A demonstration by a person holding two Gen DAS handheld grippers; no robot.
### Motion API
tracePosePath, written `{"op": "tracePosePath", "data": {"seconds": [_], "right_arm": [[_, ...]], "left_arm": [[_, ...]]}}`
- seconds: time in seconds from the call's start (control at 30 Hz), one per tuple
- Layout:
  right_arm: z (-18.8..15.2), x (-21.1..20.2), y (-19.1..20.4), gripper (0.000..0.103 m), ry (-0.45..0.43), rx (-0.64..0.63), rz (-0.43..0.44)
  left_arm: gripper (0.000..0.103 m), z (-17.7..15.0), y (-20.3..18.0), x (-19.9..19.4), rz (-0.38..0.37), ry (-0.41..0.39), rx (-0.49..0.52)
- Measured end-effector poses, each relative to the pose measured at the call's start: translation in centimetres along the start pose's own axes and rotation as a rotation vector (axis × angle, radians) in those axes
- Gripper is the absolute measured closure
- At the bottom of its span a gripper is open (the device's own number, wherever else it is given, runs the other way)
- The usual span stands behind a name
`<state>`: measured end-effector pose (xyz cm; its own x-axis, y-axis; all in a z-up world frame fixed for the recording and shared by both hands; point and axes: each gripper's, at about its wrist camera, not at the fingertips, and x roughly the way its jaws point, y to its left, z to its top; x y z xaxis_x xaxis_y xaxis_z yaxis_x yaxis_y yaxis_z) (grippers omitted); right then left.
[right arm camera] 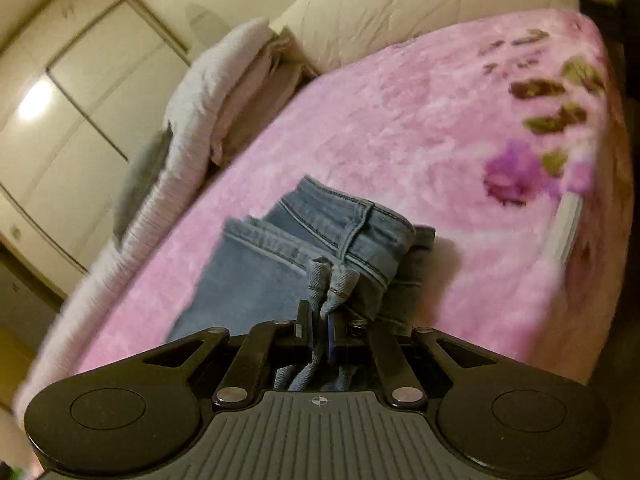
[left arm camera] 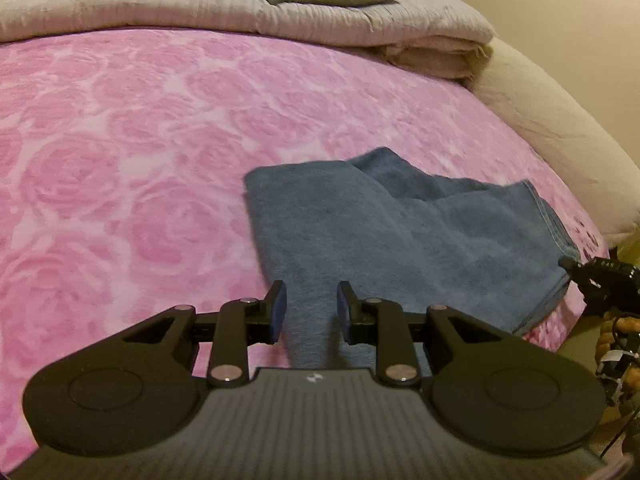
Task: Fold clothes
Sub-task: 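Grasp the waistband belt loop with the right gripper and fold it over the hems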
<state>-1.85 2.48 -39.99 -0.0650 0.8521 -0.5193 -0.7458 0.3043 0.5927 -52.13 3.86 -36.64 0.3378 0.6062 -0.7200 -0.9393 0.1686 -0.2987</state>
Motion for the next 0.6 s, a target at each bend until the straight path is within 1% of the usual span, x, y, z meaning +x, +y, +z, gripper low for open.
{"op": "tracePosePath", "data": {"seconds": [0.1, 0.17, 0.23, 0.27, 0.3, 0.37, 0.4, 0.43, 0.47, 0.53, 0.57, 0.6], "right_arm": [[0.4, -0.2, 0.8, 0.098, -0.011, -0.061, -0.010], [1.0, -0.5, 1.9, 0.098, -0.022, -0.100, 0.016], [1.5, -2.7, 3.2, 0.098, -0.112, -0.180, 0.126], [1.7, -3.8, 3.6, 0.098, -0.171, -0.223, 0.164], [1.5, -3.9, 3.7, 0.098, -0.200, -0.242, 0.157], [2.0, -2.6, 1.9, 0.098, -0.135, -0.188, 0.061], [2.1, -1.3, 0.4, 0.098, -0.065, -0.127, 0.014], [1.9, -0.3, -0.6, 0.098, -0.024, -0.094, 0.005], [1.5, -0.2, -1.1, 0.098, -0.029, -0.094, 0.014], [1.4, -0.4, -0.6, 0.098, -0.049, -0.122, 0.018], [1.5, -0.7, -0.4, 0.098, -0.060, -0.120, 0.029], [1.8, -1.2, -0.3, 0.098, -0.081, -0.109, 0.058]], "left_arm": [[0.082, 0.2, -0.3, 0.7, 0.017, 0.014, 0.007], [0.082, 0.3, -0.5, 1.0, 0.028, 0.021, 0.010], [0.082, 0.2, -0.7, 1.3, 0.033, 0.031, 0.018], [0.082, 0.1, -0.7, 1.5, 0.035, 0.036, 0.022], [0.082, 0.0, -0.8, 1.8, 0.039, 0.045, 0.023], [0.082, -0.4, -0.9, 2.3, 0.033, 0.056, 0.021], [0.082, -0.5, -1.0, 2.4, 0.039, 0.057, 0.024], [0.081, -0.6, -1.2, 2.4, 0.045, 0.057, 0.033], [0.081, -0.7, -1.3, 2.5, 0.051, 0.058, 0.044], [0.081, -0.8, -1.5, 2.5, 0.058, 0.060, 0.056], [0.081, -0.7, -1.5, 2.4, 0.057, 0.062, 0.055], [0.081, -0.7, -1.5, 2.4, 0.055, 0.062, 0.054]]}}
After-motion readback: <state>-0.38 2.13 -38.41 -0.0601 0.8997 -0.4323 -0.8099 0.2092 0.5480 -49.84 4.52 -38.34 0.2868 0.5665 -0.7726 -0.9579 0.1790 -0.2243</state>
